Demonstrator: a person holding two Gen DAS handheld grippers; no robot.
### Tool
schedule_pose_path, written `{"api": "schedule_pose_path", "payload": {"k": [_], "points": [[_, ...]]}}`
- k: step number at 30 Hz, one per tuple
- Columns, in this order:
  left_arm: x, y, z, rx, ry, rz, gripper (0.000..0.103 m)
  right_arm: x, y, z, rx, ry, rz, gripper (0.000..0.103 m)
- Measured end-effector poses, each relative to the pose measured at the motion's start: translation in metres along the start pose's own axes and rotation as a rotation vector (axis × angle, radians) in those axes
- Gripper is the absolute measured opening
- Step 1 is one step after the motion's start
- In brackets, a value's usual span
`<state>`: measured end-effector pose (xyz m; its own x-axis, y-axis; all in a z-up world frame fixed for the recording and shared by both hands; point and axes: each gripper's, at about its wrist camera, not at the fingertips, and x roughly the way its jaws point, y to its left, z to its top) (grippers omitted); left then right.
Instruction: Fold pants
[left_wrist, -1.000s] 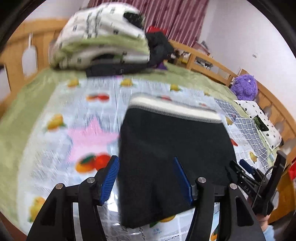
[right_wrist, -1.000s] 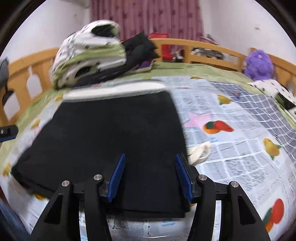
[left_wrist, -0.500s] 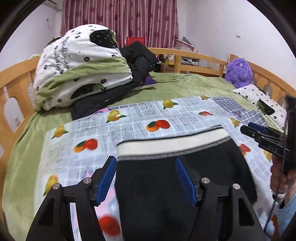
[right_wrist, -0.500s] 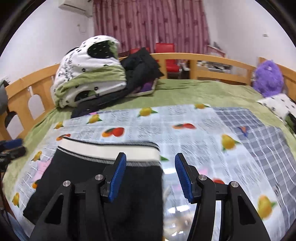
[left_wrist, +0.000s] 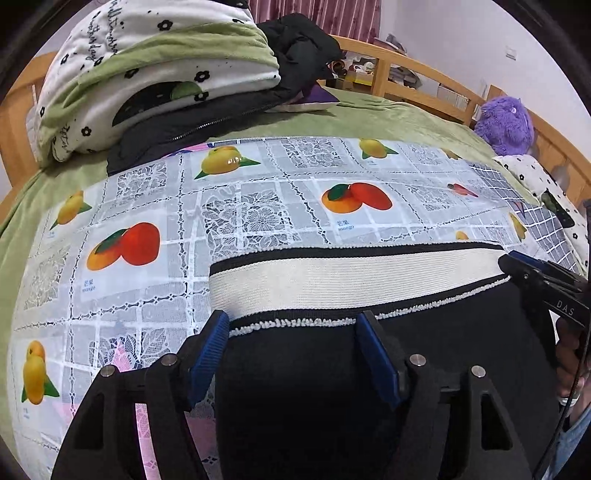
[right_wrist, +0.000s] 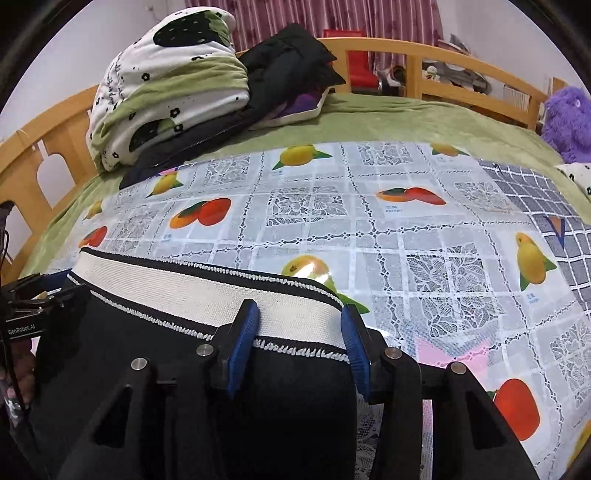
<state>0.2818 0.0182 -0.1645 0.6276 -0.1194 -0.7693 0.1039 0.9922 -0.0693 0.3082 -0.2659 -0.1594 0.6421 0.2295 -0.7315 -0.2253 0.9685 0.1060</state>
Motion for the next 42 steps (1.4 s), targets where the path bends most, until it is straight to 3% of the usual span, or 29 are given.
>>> {"api": "schedule_pose_path", "payload": {"k": [7,13,16,22,25,29,36,39,42], "points": [[-0.021,0.0,-0.024,0.035,0.071,-0.019,0.068,-0.031,0.011,-0.012,-0.009,-0.003,-0.054,0.048],[-0.056,0.004,-0.072,0.055,0.118,-0.044,0.066,-0.082,0.026,-0.067,-0.056,0.028,-0.073,0.049],[-0.079,0.011,-0.098,0.01,0.153,-0.112,0.066,-0.105,0.03,-0.093,-0.048,0.018,-0.077,0.049],[-0.126,0.015,-0.143,-0.005,0.11,-0.127,0.066,-0.134,0.033,-0.146,0.007,0.042,-0.076,0.05],[-0.143,0.018,-0.162,-0.005,0.102,-0.137,0.066,-0.142,0.027,-0.166,0.09,0.109,-0.03,0.05],[-0.152,0.016,-0.184,0.015,0.094,-0.079,0.066,-0.154,0.019,-0.19,0.202,0.128,0.044,0.05],[-0.148,0.01,-0.191,0.101,0.059,0.113,0.063,-0.177,0.038,-0.204,0.168,0.097,0.016,0.05],[-0.145,0.004,-0.188,0.126,0.051,0.115,0.057,-0.182,0.045,-0.206,0.141,0.091,-0.015,0.05],[-0.134,-0.011,-0.187,0.187,0.062,0.16,0.035,-0.181,0.048,-0.205,0.133,0.098,-0.027,0.05]]}}
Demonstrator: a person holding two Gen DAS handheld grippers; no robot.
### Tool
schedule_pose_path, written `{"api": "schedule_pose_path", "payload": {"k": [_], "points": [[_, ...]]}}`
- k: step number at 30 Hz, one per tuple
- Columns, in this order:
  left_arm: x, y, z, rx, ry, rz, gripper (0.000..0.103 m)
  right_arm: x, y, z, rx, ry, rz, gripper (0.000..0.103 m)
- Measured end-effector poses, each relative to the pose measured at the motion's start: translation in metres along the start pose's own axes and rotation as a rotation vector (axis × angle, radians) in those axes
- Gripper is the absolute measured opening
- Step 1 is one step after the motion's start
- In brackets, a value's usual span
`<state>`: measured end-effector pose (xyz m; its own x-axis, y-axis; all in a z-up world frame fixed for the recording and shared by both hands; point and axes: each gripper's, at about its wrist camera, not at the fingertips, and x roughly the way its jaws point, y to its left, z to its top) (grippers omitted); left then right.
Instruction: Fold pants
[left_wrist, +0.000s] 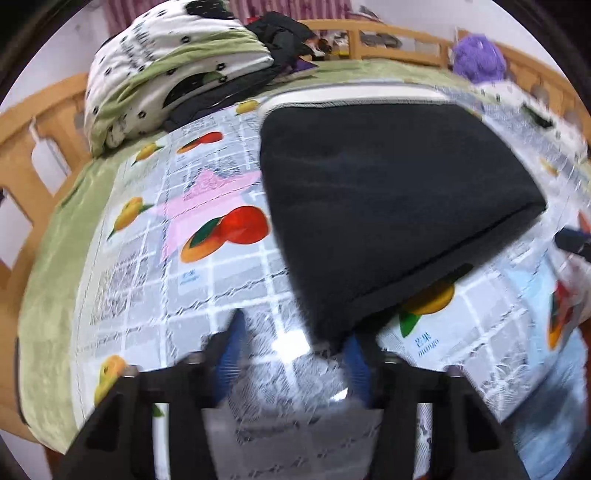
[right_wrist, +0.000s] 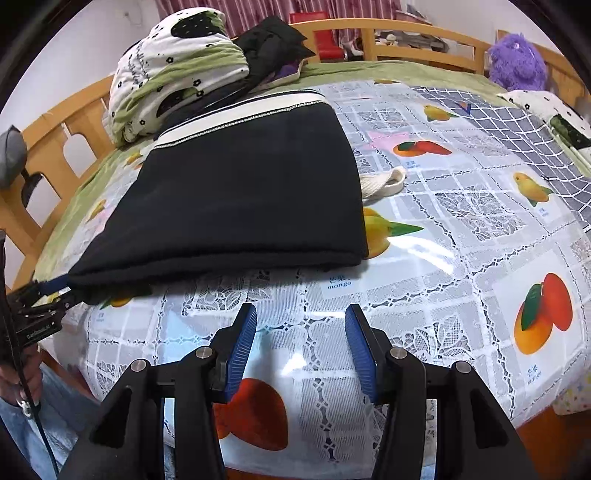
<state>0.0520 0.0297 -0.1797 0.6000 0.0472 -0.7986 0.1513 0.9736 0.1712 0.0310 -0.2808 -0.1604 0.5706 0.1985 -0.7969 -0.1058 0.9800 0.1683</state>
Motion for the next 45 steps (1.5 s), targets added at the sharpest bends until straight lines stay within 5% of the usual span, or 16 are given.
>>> {"api": "schedule_pose_path", "payload": {"k": [1,2,6,9,11,14,18,25,32,40,45], "points": [[0.001,-0.004,0.003,0.0,-0.004,-0.015,0.018,0.001,0.001,-0.001,0.004,0.003,0.0,0.05],[-0.001,-0.007,0.007,-0.012,-0.014,-0.043,0.011,0.002,0.002,-0.001,0.007,0.004,0.002,0.05],[-0.023,0.005,0.009,-0.103,-0.115,-0.091,0.011,0.003,0.006,0.001,0.005,0.0,-0.005,0.05],[-0.002,0.013,-0.002,-0.134,0.015,-0.128,0.013,-0.005,0.012,0.005,-0.037,-0.033,0.0,0.05],[-0.002,0.016,-0.006,-0.144,0.029,-0.154,0.016,-0.012,0.014,0.013,-0.063,-0.064,0.006,0.05],[-0.022,0.025,-0.011,-0.154,-0.027,-0.185,0.03,-0.019,0.014,0.028,-0.076,-0.117,0.009,0.05],[-0.045,0.044,-0.01,-0.265,-0.126,-0.247,0.033,-0.013,0.015,0.051,-0.092,-0.175,-0.007,0.05],[-0.026,0.017,0.046,-0.23,-0.105,-0.248,0.033,0.039,0.012,0.066,-0.057,-0.087,0.006,0.05],[-0.003,-0.005,0.041,-0.201,-0.035,-0.173,0.034,0.038,0.002,0.049,-0.08,-0.073,0.04,0.05],[-0.009,0.003,0.054,-0.264,-0.04,-0.199,0.035,0.02,0.004,0.072,-0.081,-0.134,0.064,0.05],[-0.001,0.006,0.095,-0.196,-0.071,-0.167,0.035,0.027,0.012,0.113,-0.125,-0.173,0.014,0.05]]}}
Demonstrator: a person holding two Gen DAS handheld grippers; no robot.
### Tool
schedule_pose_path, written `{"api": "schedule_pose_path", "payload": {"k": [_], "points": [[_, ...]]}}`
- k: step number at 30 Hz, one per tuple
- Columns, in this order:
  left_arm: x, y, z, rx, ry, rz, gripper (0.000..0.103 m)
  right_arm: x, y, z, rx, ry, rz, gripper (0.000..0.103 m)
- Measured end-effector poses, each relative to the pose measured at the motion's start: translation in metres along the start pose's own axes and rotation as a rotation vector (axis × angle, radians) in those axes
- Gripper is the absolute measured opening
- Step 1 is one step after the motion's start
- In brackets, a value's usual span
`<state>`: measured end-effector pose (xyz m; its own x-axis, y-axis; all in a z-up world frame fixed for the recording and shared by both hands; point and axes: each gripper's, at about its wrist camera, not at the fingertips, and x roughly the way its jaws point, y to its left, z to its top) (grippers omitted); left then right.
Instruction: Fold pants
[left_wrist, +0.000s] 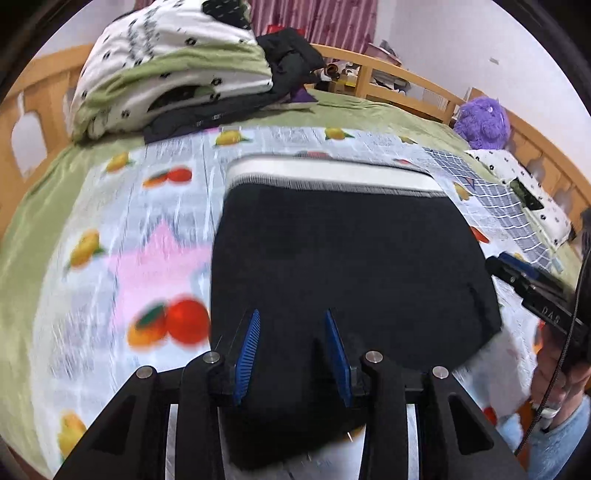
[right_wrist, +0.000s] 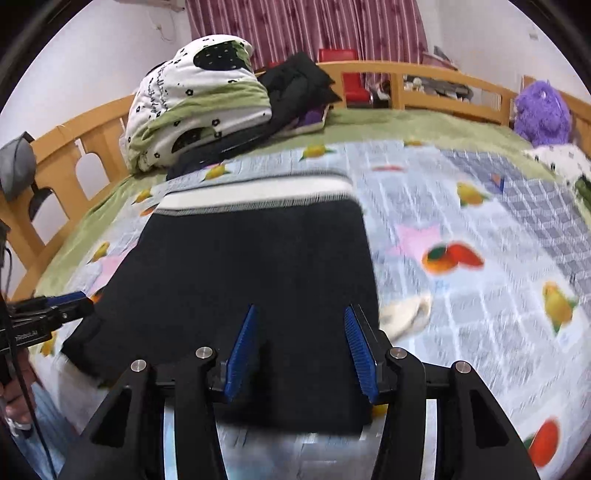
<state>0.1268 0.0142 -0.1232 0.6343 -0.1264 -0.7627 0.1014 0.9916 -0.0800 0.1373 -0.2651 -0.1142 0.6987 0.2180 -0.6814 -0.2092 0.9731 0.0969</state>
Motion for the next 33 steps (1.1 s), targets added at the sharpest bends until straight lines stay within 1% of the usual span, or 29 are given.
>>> {"api": "schedule_pose_path", "payload": {"k": [2,3,4,5,7,9,12,14,16,17,18,19,20,21,22,23,24,25,26,27,28,29,30,31,32,33], "points": [[0.005,0.0,0.016,0.024,-0.018,0.015,0.035,0.008,0.001,0.017,-0.022,-0.019,-0.015,0.05],[0.01,0.001,0.029,0.036,-0.033,0.017,0.037,0.011,0.002,0.024,-0.028,-0.026,-0.021,0.05],[0.013,0.001,0.035,0.039,-0.041,0.018,0.043,0.016,0.004,0.036,-0.037,-0.035,-0.032,0.05],[0.019,0.001,0.048,0.038,-0.056,0.018,0.044,0.019,0.005,0.043,-0.044,-0.04,-0.037,0.05],[0.028,0.002,0.063,0.025,-0.068,0.021,0.044,0.029,0.006,0.061,-0.063,-0.051,-0.045,0.05],[0.042,0.006,0.077,0.0,-0.07,0.008,0.044,0.043,0.005,0.076,-0.084,-0.048,-0.067,0.05],[0.062,0.016,0.087,-0.009,-0.063,0.024,0.044,0.071,-0.004,0.091,-0.114,-0.007,-0.104,0.05],[0.073,0.029,0.087,-0.032,-0.045,0.008,0.044,0.094,-0.02,0.094,-0.103,0.053,-0.118,0.05],[0.086,0.044,0.086,-0.065,-0.013,-0.031,0.044,0.11,-0.035,0.092,-0.059,0.104,-0.07,0.052],[0.093,0.049,0.086,-0.073,0.004,-0.048,0.044,0.116,-0.044,0.091,-0.02,0.108,-0.029,0.054],[0.102,0.054,0.088,-0.085,0.019,-0.06,0.044,0.12,-0.054,0.092,0.025,0.108,0.018,0.062],[0.107,0.056,0.09,-0.089,0.025,-0.068,0.05,0.128,-0.065,0.094,0.086,0.142,0.09,0.064],[0.114,0.058,0.092,-0.095,0.032,-0.091,0.057,0.135,-0.071,0.096,0.129,0.175,0.147,0.064],[0.122,0.059,0.093,-0.101,0.043,-0.113,0.059,0.143,-0.076,0.096,0.169,0.213,0.207,0.064],[0.129,0.06,0.094,-0.113,0.052,-0.128,0.06,0.151,-0.08,0.096,0.197,0.244,0.253,0.063],[0.134,0.062,0.093,-0.13,0.057,-0.139,0.059,0.156,-0.082,0.095,0.204,0.26,0.281,0.063],[0.137,0.063,0.092,-0.14,0.057,-0.162,0.054,0.155,-0.079,0.094,0.185,0.241,0.301,0.058],[0.136,0.061,0.092,-0.134,0.05,-0.183,0.037,0.152,-0.077,0.095,0.167,0.228,0.321,0.04],[0.131,0.06,0.094,-0.124,0.022,-0.194,0.029,0.141,-0.073,0.098,0.126,0.172,0.288,0.032],[0.122,0.061,0.099,-0.138,-0.011,-0.223,0.027,0.131,-0.071,0.102,0.109,0.13,0.291,0.019],[0.119,0.063,0.104,-0.155,-0.02,-0.234,0.026,0.119,-0.07,0.105,0.114,0.066,0.32,0.018],[0.119,0.063,0.108,-0.155,-0.023,-0.238,0.026,0.118,-0.069,0.107,0.113,0.052,0.315,0.018],[0.123,0.063,0.111,-0.144,-0.025,-0.235,0.027,0.123,-0.068,0.108,0.105,0.064,0.291,0.018],[0.134,0.061,0.108,-0.142,-0.001,-0.202,0.029,0.136,-0.069,0.107,0.108,0.105,0.263,0.018],[0.141,0.059,0.106,-0.139,0.024,-0.173,0.037,0.149,-0.071,0.102,0.119,0.151,0.249,0.019],[0.146,0.056,0.102,-0.123,0.031,-0.135,0.042,0.159,-0.073,0.097,0.129,0.17,0.245,0.022]]}}
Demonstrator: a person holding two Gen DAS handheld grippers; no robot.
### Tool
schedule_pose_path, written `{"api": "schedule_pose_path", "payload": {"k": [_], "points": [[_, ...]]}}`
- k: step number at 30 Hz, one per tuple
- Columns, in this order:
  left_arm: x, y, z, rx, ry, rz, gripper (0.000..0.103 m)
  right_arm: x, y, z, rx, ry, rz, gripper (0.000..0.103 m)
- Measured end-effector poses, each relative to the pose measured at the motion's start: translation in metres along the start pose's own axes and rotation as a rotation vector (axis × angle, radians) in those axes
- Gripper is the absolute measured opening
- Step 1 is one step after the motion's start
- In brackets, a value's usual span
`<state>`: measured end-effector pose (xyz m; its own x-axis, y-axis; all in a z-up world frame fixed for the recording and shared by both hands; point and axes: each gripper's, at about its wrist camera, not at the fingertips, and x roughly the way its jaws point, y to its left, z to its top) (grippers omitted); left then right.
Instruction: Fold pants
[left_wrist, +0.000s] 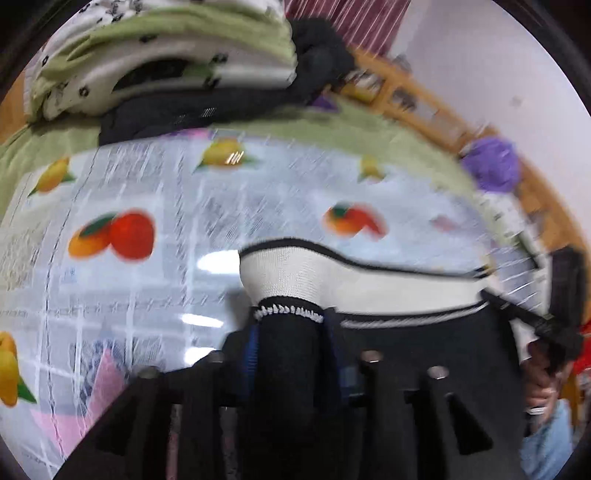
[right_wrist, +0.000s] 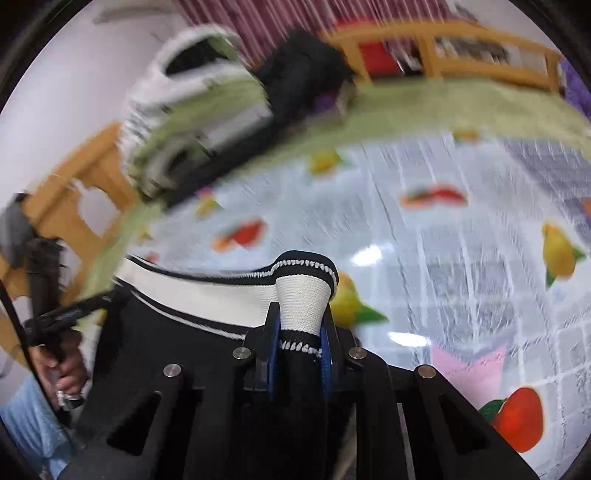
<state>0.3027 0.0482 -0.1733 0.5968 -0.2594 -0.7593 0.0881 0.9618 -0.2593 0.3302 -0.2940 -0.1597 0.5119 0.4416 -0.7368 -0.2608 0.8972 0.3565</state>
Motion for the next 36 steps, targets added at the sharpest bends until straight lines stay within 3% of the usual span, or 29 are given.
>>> {"api": "schedule_pose_path", "payload": {"k": [2,4,7,10,11,13,15,16,19,30,36], "points": [[-0.01,-0.005,-0.001,0.031,-0.004,0.031,0.046,-0.005,-0.002,0.0,0.011,0.004,0.003,0.026],[-0.028,-0.01,-0.002,0.06,0.003,0.046,0.044,-0.021,0.002,0.001,-0.002,0.003,-0.053,0.034],[-0.054,-0.016,-0.019,0.091,-0.005,0.04,0.046,-0.057,0.013,-0.014,-0.025,-0.064,-0.089,0.034],[-0.056,-0.02,-0.044,0.135,0.045,0.078,0.046,-0.068,0.024,-0.045,-0.079,-0.033,-0.105,0.034],[-0.053,-0.019,-0.052,0.133,0.068,0.098,0.046,-0.064,0.024,-0.058,-0.088,-0.006,-0.133,0.034],[-0.048,-0.012,-0.067,0.101,0.107,0.123,0.049,-0.062,0.018,-0.078,-0.06,-0.044,-0.145,0.033],[-0.059,-0.009,-0.072,0.068,0.098,0.125,0.048,-0.066,0.014,-0.08,-0.032,-0.039,-0.133,0.034],[-0.068,-0.006,-0.073,0.048,0.101,0.111,0.046,-0.073,0.007,-0.079,0.025,-0.02,-0.124,0.04],[-0.088,-0.001,-0.094,0.022,0.113,0.065,0.046,-0.091,0.002,-0.084,0.089,-0.027,-0.098,0.041],[-0.154,-0.02,-0.152,0.086,0.052,0.092,0.046,-0.138,0.032,-0.164,-0.032,-0.02,-0.196,0.041],[-0.156,-0.025,-0.183,0.192,0.129,0.184,0.046,-0.142,0.044,-0.178,-0.062,-0.022,-0.203,0.041]]}}
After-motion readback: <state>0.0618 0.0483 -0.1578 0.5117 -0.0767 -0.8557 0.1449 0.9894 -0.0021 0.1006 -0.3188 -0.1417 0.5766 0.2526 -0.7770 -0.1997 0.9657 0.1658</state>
